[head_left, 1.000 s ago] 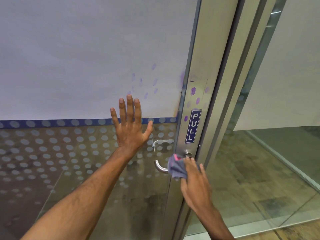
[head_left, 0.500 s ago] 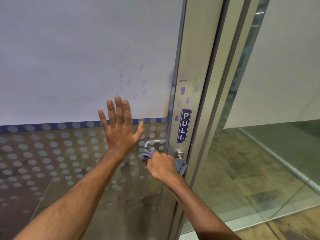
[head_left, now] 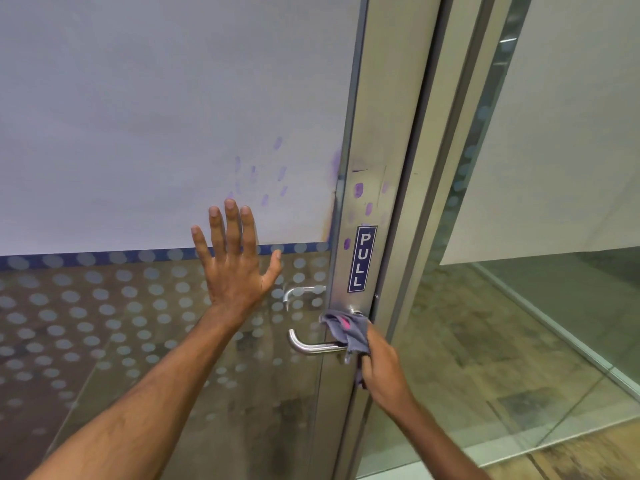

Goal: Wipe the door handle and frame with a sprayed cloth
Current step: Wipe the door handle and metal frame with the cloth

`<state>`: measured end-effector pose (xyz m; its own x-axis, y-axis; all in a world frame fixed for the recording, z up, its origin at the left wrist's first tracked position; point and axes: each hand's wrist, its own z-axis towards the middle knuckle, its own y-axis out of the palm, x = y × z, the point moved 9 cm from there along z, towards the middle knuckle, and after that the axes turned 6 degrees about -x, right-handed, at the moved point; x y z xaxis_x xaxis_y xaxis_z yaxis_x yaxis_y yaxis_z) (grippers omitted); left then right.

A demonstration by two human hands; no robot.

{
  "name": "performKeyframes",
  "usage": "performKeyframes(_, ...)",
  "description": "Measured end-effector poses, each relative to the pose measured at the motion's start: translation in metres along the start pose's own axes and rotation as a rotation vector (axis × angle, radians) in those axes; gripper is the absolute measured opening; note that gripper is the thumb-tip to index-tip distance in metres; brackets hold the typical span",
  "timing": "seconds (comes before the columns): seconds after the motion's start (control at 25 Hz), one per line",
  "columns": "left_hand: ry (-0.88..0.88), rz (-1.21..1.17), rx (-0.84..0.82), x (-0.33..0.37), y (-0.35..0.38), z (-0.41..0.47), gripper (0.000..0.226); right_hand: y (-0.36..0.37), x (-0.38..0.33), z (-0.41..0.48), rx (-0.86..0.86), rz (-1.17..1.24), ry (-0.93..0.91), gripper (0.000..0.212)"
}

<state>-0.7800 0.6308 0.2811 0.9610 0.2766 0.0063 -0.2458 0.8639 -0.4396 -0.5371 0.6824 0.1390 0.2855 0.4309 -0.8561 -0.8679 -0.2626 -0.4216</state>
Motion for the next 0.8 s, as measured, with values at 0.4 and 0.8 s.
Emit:
performKeyframes(0.4, -0.003, -0.042, -0.017, 0.000, 0.001, 0.001, 0.089, 0.006, 0.102, -0.047, 0.479, 0.655, 0.472, 0.036)
performKeyframes(0.8, -0.010, -0.032, -0.017, 0.001, 0.000, 0.000, 0.091, -0.012, 0.054, 0.000, 0.387, 0.548, 0.247, 0.049)
